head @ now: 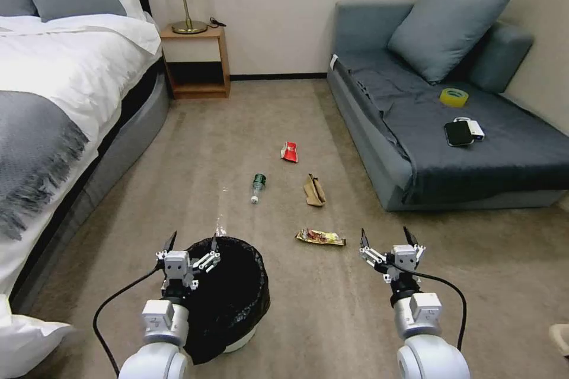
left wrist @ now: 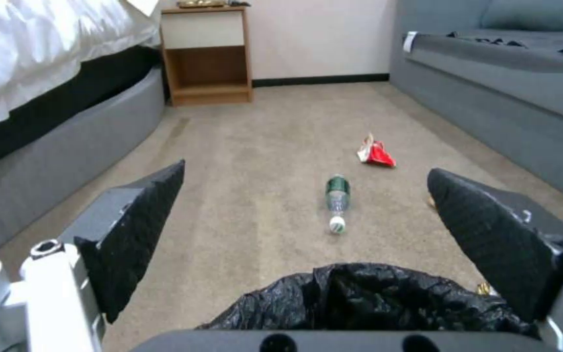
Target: Pick up the trash bin, then pick up the garbage on the floor and place it into the trash bin.
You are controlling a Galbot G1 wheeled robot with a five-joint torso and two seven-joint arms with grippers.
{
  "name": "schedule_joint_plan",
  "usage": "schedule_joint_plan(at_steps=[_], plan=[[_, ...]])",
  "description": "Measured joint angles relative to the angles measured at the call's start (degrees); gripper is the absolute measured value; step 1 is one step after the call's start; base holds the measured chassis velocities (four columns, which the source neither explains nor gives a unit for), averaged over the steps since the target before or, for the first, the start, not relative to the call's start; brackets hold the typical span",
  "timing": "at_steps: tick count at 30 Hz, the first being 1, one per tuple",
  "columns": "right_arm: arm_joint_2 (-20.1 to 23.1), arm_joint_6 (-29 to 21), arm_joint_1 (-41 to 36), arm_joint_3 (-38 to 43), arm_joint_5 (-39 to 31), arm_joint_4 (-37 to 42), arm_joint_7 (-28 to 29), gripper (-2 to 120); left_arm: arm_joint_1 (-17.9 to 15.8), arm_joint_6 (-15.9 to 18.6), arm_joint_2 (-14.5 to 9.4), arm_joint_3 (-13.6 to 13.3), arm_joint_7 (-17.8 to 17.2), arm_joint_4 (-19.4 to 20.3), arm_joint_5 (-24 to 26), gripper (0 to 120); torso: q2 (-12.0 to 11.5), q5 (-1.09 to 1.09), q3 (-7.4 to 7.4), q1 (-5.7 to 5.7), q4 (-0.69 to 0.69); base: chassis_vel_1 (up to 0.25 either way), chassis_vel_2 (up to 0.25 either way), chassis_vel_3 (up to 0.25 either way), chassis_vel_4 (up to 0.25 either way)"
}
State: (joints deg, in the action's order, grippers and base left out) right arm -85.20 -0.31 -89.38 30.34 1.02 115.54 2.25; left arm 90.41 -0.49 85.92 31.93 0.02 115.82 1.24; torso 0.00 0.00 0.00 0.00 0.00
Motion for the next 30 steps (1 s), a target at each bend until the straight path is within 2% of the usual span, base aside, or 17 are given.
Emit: schedule_joint_plan(at_steps=[11, 30], plan=[[-0.72, 0.33, 0.53, 1.13, -0.97, -0.91, -2.18, 100, -1.58, 0.45, 0.02, -0.39, -0.01, -1.18, -1.21, 100, 0.00, 0.00, 0.00, 0.00, 0.00, 0.000, 0.000, 0.000, 0.000], [-0.77, 0.35, 0.59, 1.20, -1.05, -1.00, -2.34, 100, -1.65, 0.52, 0.02, -0.43, -0.02, -1.28, -1.29, 100, 0.00, 0.00, 0.00, 0.00, 0.00, 0.000, 0.000, 0.000, 0.000]])
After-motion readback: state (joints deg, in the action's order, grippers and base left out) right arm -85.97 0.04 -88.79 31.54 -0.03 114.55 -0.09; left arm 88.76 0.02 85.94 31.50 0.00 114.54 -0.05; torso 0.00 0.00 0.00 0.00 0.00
